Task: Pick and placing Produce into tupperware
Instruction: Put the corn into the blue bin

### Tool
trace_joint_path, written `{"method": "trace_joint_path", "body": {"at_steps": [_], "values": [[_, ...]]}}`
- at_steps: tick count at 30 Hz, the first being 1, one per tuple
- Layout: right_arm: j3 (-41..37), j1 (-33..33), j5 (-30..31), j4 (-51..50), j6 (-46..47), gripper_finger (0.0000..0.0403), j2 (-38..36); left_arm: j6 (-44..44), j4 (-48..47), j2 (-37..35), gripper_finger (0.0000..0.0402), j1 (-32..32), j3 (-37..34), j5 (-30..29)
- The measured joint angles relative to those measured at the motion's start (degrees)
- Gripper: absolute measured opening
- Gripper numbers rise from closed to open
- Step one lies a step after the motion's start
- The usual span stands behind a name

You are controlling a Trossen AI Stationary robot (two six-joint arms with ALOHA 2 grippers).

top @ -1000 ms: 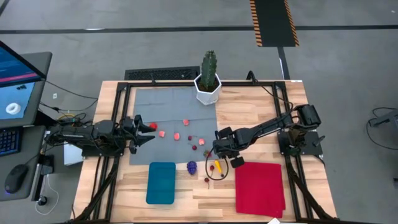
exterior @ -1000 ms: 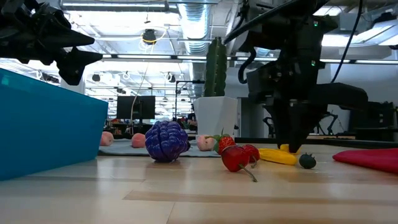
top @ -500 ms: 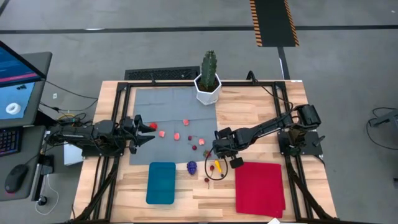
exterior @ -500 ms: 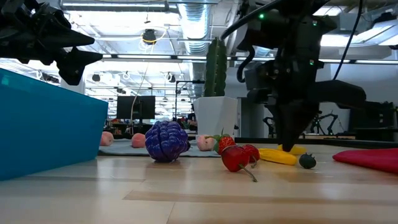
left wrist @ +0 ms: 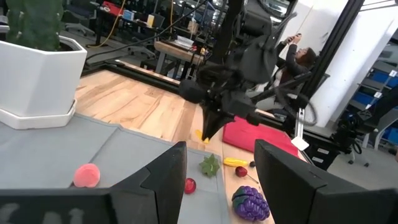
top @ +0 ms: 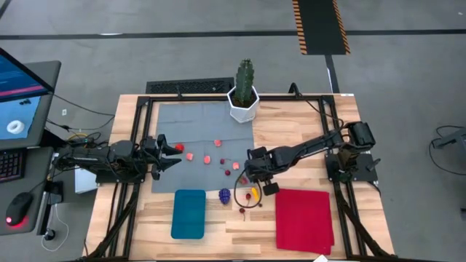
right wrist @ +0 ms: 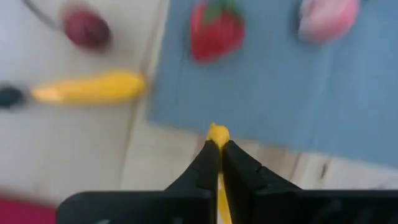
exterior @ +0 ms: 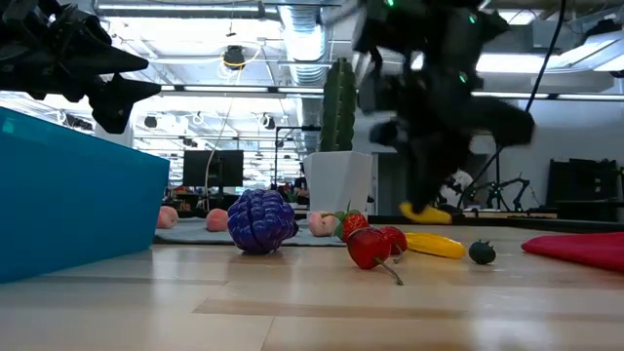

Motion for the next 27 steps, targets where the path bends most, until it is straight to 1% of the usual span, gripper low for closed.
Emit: {"method": "trace_joint_path", "body": {"at_steps": [4, 8, 12, 19, 25, 27], "values": [[4.0, 0.0, -0.6, 2.0, -0.4, 0.0033, 0.0, 0.0, 0.0, 0.0, 0.0178, 0.0, 0.0, 0.0], [7.4, 0.0, -4.2, 8.0, -0.9, 0.0037, 0.0, 0.0, 0.4, 0.0, 0.0178, 0.0, 0.0, 0.2], [10.6, 0.3, -8.0, 11.3, -1.0, 0.0034, 0.0, -0.3, 1.0, 0.0, 0.0178, 0.0, -0.1, 0.2], [13.8, 2.6, -11.2, 20.0, -1.0, 0.0035, 0.0, -0.4, 1.1, 0.0, 0.0178, 0.0, -0.1, 0.1], [14.1, 4.1, -12.7, 30.7, -0.9, 0.0035, 0.0, -0.5, 1.1, 0.0, 0.0178, 0.0, -0.1, 0.0], [14.1, 4.1, -12.8, 32.7, -0.5, 0.0035, 0.0, -0.5, 1.1, 0.0, 0.0178, 0.0, -0.1, 0.0]]}}
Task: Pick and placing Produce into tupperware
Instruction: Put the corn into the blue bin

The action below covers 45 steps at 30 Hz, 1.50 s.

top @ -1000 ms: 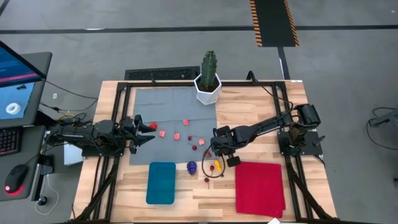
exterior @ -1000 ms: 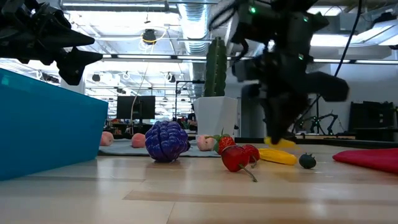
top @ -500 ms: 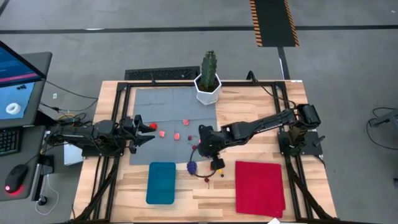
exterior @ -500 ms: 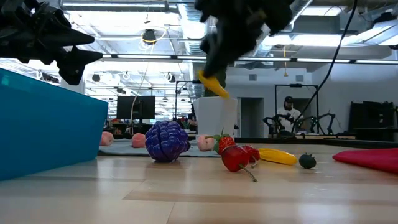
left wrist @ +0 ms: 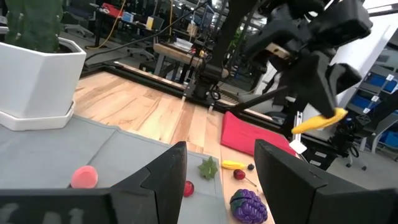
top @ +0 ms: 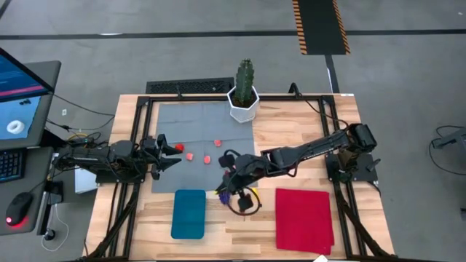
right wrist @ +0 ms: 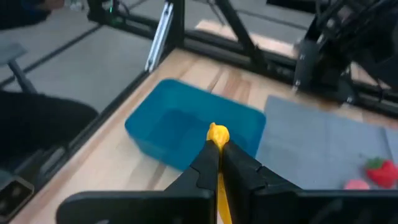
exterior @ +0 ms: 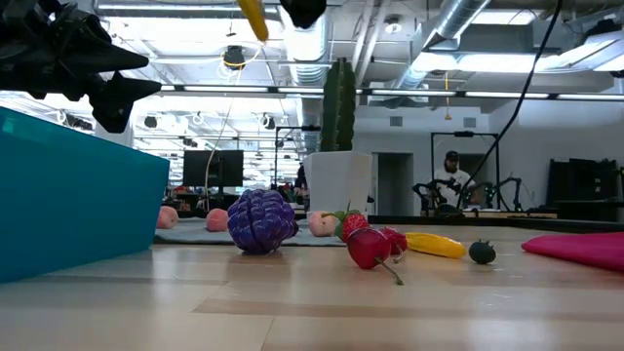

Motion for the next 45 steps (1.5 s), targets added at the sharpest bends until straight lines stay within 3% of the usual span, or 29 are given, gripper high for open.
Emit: {"method": "trace_joint_path", "body": {"at_steps": [7, 17, 26, 37, 45], "values": [[2.5, -1.4, -0.5, 1.7, 1.9, 0.0034, 4.6, 0.0, 0.2, 0.0, 0.0178, 0.0, 0.0, -0.1], [24.9, -0.5, -3.5, -8.6, -2.6, 0.0034, 21.4, -0.2, -0.2, 0.0, 0.0178, 0.0, 0.1, -0.1], [39.8, 0.1, -3.9, -18.6, -4.8, 0.0035, 33.6, -0.2, -0.9, 0.0, 0.0178, 0.0, 0.1, 0.0], [48.5, 0.6, -1.7, -24.6, -7.0, 0.0036, 42.2, -0.9, -1.0, 0.0, 0.0178, 0.0, 0.1, 0.1], [49.4, 0.6, -1.4, -24.4, -7.4, 0.0068, 42.1, -1.0, -1.1, 0.0, 0.0178, 0.0, 0.1, 0.1]]}}
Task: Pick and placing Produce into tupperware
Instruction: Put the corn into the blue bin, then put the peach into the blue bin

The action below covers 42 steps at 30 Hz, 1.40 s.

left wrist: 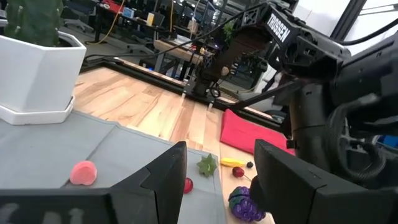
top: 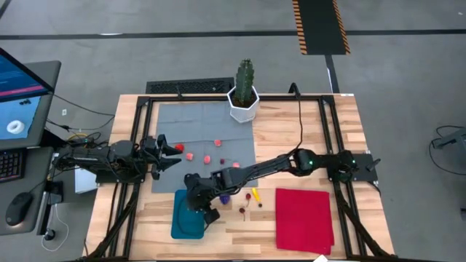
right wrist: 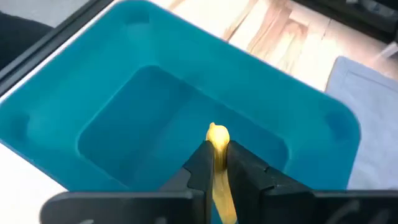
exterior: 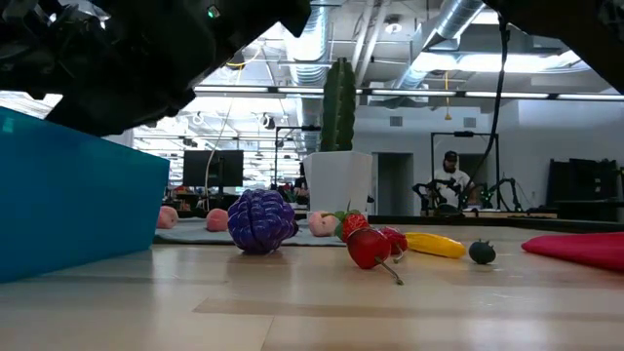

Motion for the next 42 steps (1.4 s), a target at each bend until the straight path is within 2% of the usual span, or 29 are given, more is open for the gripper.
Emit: {"method": "trace_joint_path", "body": {"at_steps": [4, 12, 16, 21, 25, 31, 40, 42], "values": [[0.0, -0.2, 0.1, 0.3, -0.1, 0.0102, -0.1, 0.0, 0.0, 0.0, 0.0178, 0.0, 0.0, 0.0], [0.1, -0.6, 0.5, 0.4, 0.6, 0.0203, -0.1, -0.4, 0.0, 0.0, 0.0178, 0.0, 0.0, 0.0], [4.5, -1.0, 0.6, -4.2, -1.5, 0.0226, -0.1, -0.5, 0.0, 0.0, 0.0178, 0.0, 0.0, -0.1], [4.4, -0.9, 1.7, -6.4, -3.5, 0.0224, -3.7, -0.5, 0.0, 0.0, 0.0178, 0.0, 0.0, -0.1], [4.6, -1.7, 1.3, -9.3, -2.9, 0.0214, -9.6, -0.2, 0.0, 0.0, 0.0178, 0.0, 0.0, -0.1], [4.4, -3.9, -1.4, -15.2, 0.3, 0.0198, -16.7, -0.2, 0.0, 0.0, 0.0178, 0.0, 0.0, -0.2], [4.5, -6.5, -1.8, -18.8, 3.9, 0.0185, -28.9, 1.2, 0.0, 0.2, 0.0178, 0.0, 0.0, -1.9], [4.5, -7.3, -3.6, -19.9, 5.1, 0.0185, -31.8, 2.0, 0.1, 0.2, 0.0178, 0.0, 0.0, -2.2]]}}
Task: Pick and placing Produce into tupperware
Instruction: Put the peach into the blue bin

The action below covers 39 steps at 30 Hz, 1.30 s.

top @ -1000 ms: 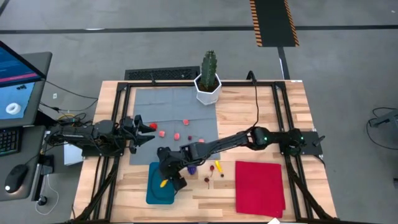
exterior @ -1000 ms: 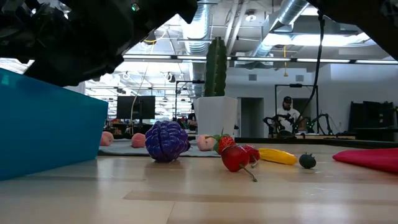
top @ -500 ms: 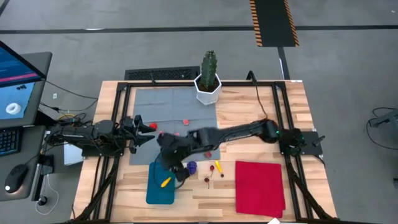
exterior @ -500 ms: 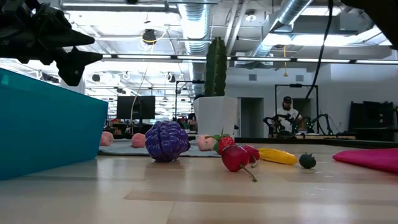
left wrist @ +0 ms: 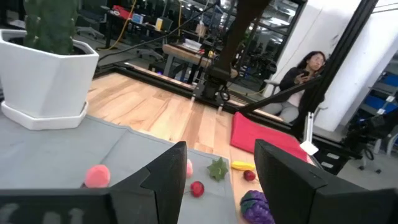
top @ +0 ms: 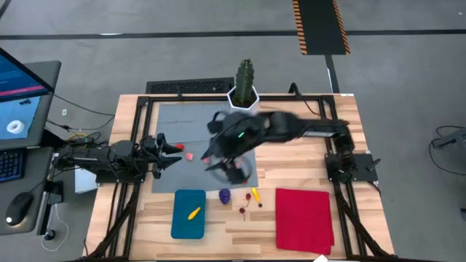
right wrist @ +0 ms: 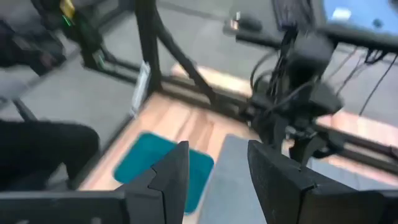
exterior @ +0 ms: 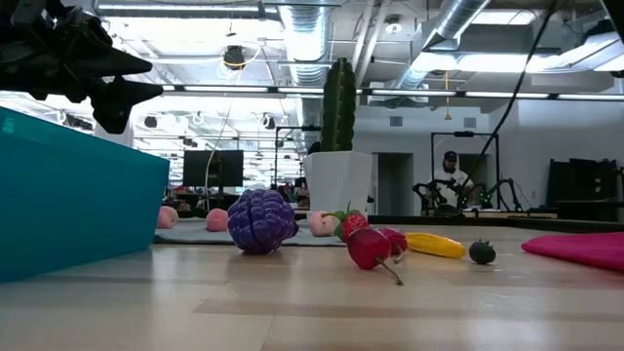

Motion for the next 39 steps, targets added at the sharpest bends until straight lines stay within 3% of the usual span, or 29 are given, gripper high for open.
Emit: {"method": "trace_joint_path", "body": {"at_steps": [6, 15, 19, 23, 33, 39], "values": [[-0.6, -0.3, -2.6, -3.1, 2.4, 0.0184, -7.9, 1.8, 1.0, 0.0, 0.0178, 0.0, -0.1, -0.3], [-0.9, 0.4, 1.8, -9.1, 3.2, 0.017, -16.5, 1.2, 1.0, 0.0, 0.0178, 0.0, -0.1, 0.0], [-6.1, 1.1, 2.7, -9.4, 3.9, 0.0161, -21.0, 1.1, 1.2, 0.0, 0.0178, 0.0, -0.1, 0.1], [-17.4, 0.8, 5.3, -3.5, 5.1, 0.0147, -30.1, -0.5, 1.1, 0.0, 0.0178, 0.0, -0.1, 0.3], [-64.1, 3.3, 13.2, 26.5, 11.6, 0.0123, -62.3, -0.4, 1.3, 0.0, 0.0178, 0.0, -0.1, 0.5], [-84.1, 5.6, 15.9, 35.7, 16.3, 0.0123, -72.8, -0.5, 1.2, 0.0, 0.0178, 0.0, -0.1, -0.4]]}}
